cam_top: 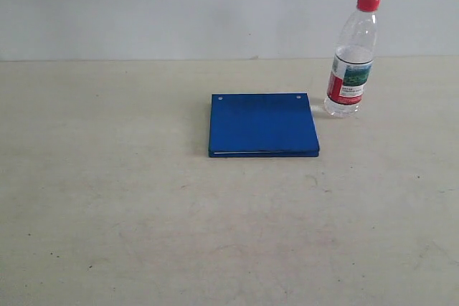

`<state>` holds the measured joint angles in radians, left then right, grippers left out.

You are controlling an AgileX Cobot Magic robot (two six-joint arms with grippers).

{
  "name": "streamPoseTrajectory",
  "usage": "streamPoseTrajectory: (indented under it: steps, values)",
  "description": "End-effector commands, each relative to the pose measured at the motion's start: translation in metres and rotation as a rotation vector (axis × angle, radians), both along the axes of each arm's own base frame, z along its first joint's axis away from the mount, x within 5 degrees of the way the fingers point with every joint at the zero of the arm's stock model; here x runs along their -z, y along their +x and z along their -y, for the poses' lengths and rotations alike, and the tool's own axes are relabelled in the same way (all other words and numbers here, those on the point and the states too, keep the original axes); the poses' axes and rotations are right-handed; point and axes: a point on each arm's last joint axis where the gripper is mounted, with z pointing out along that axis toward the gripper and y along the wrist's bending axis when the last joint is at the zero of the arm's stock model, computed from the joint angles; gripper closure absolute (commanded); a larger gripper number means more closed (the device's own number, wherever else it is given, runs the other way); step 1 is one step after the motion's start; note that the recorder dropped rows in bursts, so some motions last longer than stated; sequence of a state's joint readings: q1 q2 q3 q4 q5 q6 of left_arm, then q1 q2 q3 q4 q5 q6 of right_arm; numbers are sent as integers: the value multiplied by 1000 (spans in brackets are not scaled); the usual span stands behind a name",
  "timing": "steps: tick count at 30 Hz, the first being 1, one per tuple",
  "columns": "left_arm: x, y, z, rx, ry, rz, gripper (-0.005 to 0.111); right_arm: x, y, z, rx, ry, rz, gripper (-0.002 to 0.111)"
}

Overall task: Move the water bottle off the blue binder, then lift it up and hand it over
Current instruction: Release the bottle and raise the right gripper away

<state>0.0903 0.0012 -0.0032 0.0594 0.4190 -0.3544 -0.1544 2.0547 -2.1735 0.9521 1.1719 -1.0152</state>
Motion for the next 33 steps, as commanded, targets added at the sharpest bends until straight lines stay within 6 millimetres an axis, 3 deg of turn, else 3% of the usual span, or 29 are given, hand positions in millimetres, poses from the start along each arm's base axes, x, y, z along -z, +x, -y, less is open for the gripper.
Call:
streamPoseTrajectory:
  steps: [1, 9, 18, 21, 27, 33]
  values:
    - [0, 0, 0, 7, 9, 4, 102, -36, -29, -7, 49, 68, -75, 49]
    - [0, 0, 0, 7, 9, 4, 102, -43, -42, -34, 102, -23, -143, 49]
    - [0, 0, 0, 7, 9, 4, 102, -50, -61, -114, -118, -46, -98, 49]
    - [0, 0, 0, 7, 9, 4, 102, -55, -69, -126, -148, -75, -71, 58]
    - [-1, 0, -2, 13, 86, 9, 102, -80, -88, -100, 24, -288, 33, 109]
    - [-7, 0, -11, 12, 465, 8, 102, -131, -142, -60, 329, -458, 129, 108]
